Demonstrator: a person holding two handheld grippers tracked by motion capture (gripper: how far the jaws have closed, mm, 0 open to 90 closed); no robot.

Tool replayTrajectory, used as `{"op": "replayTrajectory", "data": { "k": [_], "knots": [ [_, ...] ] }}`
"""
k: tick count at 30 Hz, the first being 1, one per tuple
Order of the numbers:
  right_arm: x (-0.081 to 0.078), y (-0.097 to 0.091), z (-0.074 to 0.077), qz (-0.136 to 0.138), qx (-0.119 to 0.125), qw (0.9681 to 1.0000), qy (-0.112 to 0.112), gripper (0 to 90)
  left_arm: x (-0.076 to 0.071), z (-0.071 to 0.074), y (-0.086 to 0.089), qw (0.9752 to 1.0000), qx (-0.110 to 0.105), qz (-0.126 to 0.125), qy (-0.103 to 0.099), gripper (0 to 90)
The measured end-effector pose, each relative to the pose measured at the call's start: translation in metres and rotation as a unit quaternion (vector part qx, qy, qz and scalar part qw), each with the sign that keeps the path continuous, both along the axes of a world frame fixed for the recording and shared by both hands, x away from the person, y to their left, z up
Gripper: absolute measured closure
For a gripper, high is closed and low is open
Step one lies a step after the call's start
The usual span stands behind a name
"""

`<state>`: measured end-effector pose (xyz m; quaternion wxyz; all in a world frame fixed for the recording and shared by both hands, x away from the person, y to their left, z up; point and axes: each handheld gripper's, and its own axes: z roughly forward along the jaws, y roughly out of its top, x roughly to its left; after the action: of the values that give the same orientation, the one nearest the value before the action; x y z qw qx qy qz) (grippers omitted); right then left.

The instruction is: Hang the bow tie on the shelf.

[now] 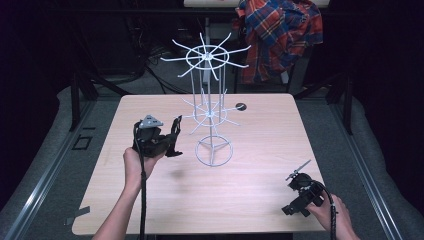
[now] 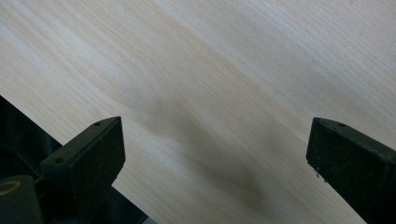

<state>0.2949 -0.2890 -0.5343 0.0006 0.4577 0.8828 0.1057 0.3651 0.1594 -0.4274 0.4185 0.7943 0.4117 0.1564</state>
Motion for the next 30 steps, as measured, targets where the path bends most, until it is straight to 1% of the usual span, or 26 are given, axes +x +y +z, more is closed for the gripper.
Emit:
{"op": "replayTrajectory", "data": {
  "k": [1, 3, 4, 7, 9, 11, 12, 17, 18, 19, 20, 21, 22, 24, 28, 30],
  "knots": [
    [0.001, -0.002, 0.002, 0.016, -0.01, 0.9998, 0.011, 4.0, 0.0, 0.0, 0.0, 1.0, 0.0, 0.0, 0.0, 89.5],
    [0.001, -0.002, 0.002, 0.016, -0.009, 0.9998, 0.009, 4.0, 0.001, -0.001, 0.0, 1.0, 0.001, -0.001, 0.001, 89.5],
    [0.001, -0.002, 0.002, 0.013, -0.011, 0.9998, 0.004, 4.0, 0.001, -0.002, 0.0, 1.0, 0.003, -0.001, 0.002, 89.4],
    [0.001, -0.002, 0.002, 0.015, -0.006, 0.9998, 0.007, 4.0, 0.002, -0.004, 0.0, 1.0, 0.004, 0.004, 0.004, 89.4],
    [0.001, -0.001, 0.002, 0.021, -0.014, 0.9996, 0.011, 4.0, 0.003, -0.005, 0.002, 1.0, 0.005, 0.005, 0.007, 89.4],
    [0.001, -0.001, 0.002, 0.022, -0.014, 0.9996, 0.01, 4.1, 0.003, -0.006, 0.002, 1.0, 0.005, 0.006, 0.006, 89.4],
    [0.001, 0.0, 0.001, 0.016, -0.011, 0.9998, 0.006, 4.0, 0.004, -0.006, 0.002, 0.9999, 0.004, 0.007, 0.007, 89.4],
    [0.0, -0.002, 0.001, 0.017, -0.01, 0.9998, 0.01, 4.1, 0.005, -0.006, 0.002, 0.9999, 0.002, 0.005, 0.011, 89.3],
    [0.0, -0.003, 0.002, 0.019, -0.016, 0.9996, 0.011, 4.1, 0.006, -0.007, 0.001, 0.9999, 0.002, 0.006, 0.01, 89.3],
    [-0.001, -0.003, 0.002, 0.015, -0.009, 0.9998, 0.009, 4.1, 0.006, -0.007, 0.001, 0.9999, 0.003, 0.005, 0.011, 89.3],
    [-0.002, -0.004, 0.002, 0.014, -0.011, 0.9998, 0.011, 4.1, 0.007, -0.008, 0.001, 0.9999, 0.003, 0.006, 0.011, 89.2],
    [-0.003, -0.004, 0.002, 0.008, -0.008, 0.9999, 0.008, 4.1, 0.007, -0.009, 0.001, 0.9999, 0.002, 0.008, 0.011, 89.2],
    [-0.003, -0.005, 0.002, 0.014, -0.013, 0.9998, 0.009, 4.1, 0.008, -0.009, 0.001, 0.9999, 0.001, 0.008, 0.012, 89.2],
    [-0.004, -0.005, 0.003, 0.011, -0.009, 0.9999, 0.007, 4.1, 0.009, -0.01, 0.001, 0.9999, -0.001, 0.009, 0.012, 89.2],
    [-0.004, -0.006, 0.003, 0.014, -0.015, 0.9997, 0.011, 4.1, 0.012, -0.013, 0.003, 0.9997, -0.01, 0.008, 0.02, 89.0],
    [-0.004, -0.006, 0.003, 0.013, -0.018, 0.9997, 0.012, 4.1, 0.013, -0.015, 0.003, 0.9997, -0.007, 0.01, 0.02, 88.8]
  ]
}}
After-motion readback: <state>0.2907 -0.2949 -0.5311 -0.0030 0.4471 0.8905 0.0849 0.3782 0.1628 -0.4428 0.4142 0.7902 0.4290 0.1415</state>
